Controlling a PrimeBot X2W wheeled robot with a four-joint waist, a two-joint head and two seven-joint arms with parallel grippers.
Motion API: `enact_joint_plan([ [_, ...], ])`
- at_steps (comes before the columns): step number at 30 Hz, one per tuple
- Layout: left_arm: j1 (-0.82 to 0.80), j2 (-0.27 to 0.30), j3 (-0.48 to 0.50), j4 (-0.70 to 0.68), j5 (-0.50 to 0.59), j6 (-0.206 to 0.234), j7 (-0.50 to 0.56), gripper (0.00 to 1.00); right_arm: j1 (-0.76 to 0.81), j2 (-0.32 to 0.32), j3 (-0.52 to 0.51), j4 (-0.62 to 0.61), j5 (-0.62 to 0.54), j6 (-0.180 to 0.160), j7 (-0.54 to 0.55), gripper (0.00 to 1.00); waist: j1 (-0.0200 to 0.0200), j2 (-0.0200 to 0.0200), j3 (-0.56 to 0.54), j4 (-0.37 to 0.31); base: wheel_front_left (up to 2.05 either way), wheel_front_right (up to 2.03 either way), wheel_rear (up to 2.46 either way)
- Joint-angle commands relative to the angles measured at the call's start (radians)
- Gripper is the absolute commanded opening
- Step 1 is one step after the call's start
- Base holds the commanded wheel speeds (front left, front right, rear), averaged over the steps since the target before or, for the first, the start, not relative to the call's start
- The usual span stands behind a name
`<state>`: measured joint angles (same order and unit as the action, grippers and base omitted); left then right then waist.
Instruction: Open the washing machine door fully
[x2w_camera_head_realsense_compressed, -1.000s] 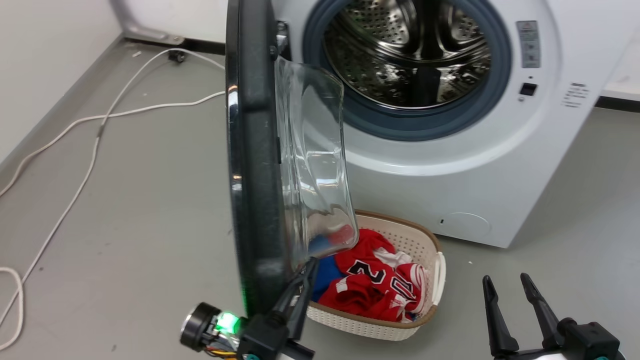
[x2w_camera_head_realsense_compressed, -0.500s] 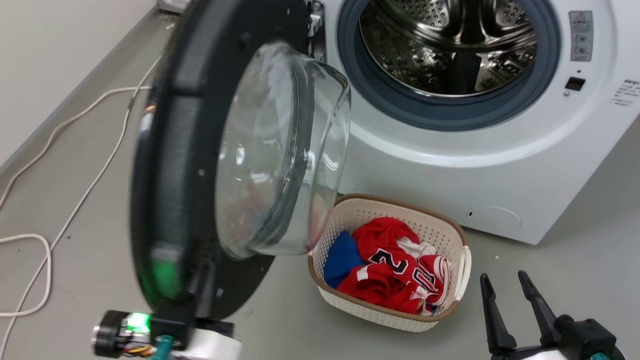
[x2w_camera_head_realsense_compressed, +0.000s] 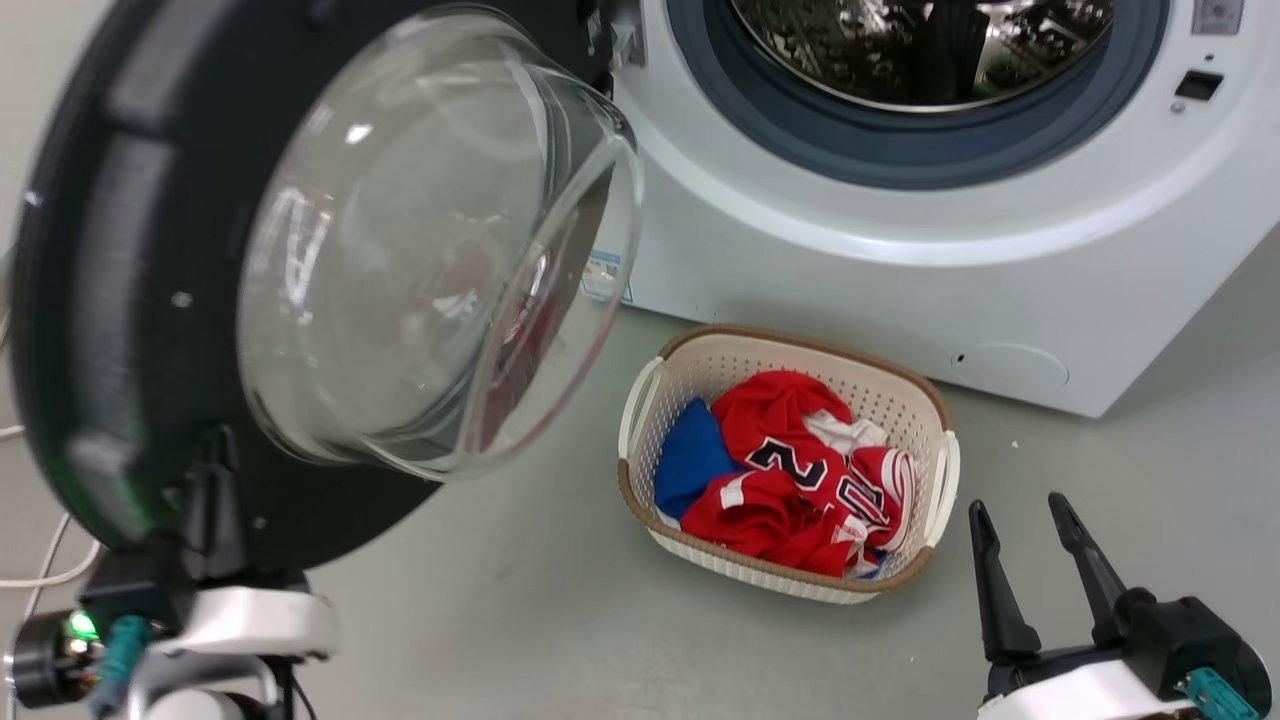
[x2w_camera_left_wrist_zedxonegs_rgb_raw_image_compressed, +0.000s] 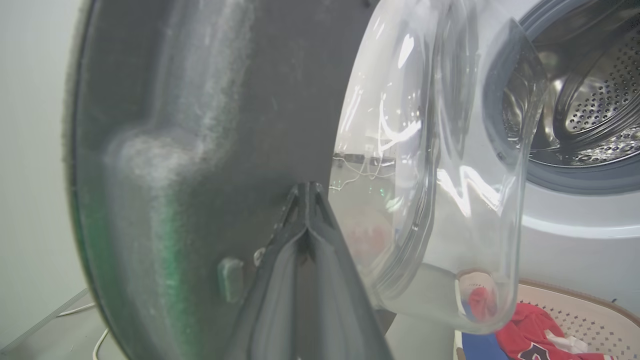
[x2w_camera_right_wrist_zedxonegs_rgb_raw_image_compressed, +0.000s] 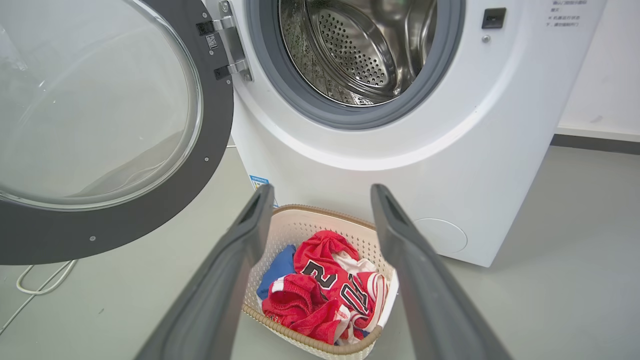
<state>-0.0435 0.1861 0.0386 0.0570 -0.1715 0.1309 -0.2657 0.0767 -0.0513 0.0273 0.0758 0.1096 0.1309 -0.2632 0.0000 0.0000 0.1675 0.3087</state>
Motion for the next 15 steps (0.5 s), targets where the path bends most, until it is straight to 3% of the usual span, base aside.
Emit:
enact_joint_plan([
  [1,-0.032,0.005,0.037,0.011,-0.007,-0.005,0.002,0.0,-0.024,0.002,0.0,-0.004,-0.009,0.0,-0.002,1.0,0.0,0.0,0.021,-0.003,0.0,0.0,0.0],
  [15,-0.205,0.043,0.283,0.173,-0.018,-0.11,0.002,0.0,-0.076,0.002,-0.016,-0.028,-0.049,0.0,-0.002,1.0,0.0,0.0,0.118,-0.032,0.0,0.0,0.0],
])
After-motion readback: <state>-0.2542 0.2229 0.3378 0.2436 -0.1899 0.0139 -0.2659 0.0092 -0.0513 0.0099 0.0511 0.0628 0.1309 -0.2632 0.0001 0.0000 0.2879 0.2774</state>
